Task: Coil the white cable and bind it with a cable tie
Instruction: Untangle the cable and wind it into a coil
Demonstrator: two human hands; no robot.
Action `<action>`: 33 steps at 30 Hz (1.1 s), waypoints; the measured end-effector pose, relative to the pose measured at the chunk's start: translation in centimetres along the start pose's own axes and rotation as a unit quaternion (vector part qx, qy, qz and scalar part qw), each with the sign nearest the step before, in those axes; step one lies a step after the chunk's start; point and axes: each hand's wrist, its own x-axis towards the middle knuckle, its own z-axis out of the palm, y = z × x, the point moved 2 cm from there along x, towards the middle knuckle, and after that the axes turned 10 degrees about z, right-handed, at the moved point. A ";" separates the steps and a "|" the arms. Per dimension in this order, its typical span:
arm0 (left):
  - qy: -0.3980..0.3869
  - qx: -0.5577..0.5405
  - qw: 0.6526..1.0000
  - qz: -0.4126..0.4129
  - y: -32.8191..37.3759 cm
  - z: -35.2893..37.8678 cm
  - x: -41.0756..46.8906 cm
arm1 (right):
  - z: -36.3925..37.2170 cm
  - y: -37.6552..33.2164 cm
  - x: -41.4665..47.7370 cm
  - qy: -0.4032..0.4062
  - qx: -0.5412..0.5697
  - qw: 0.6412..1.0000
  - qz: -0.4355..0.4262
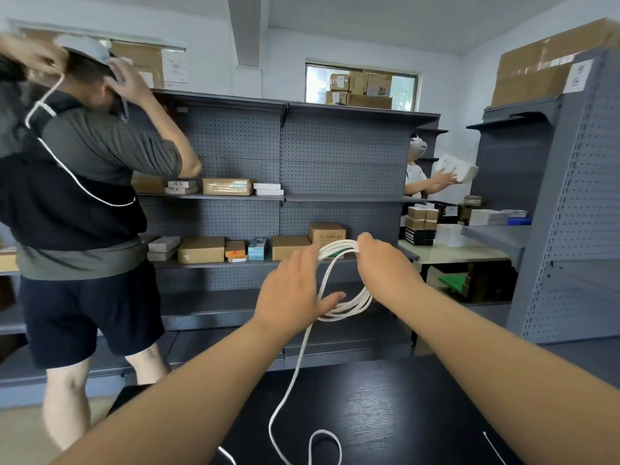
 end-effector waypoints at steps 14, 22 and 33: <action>-0.034 -0.086 0.990 0.103 -0.8 -1.6 1.8 | -0.5 0.5 -1.3 -0.002 -0.155 0.980 -0.123; -0.097 -0.329 0.935 -0.092 -2.3 -1.4 2.3 | -0.1 0.2 -1.7 -0.008 -0.164 0.977 -0.134; -0.026 -0.373 0.915 -0.149 -2.5 -0.9 1.8 | -0.2 0.0 -1.3 0.007 -0.128 0.982 -0.136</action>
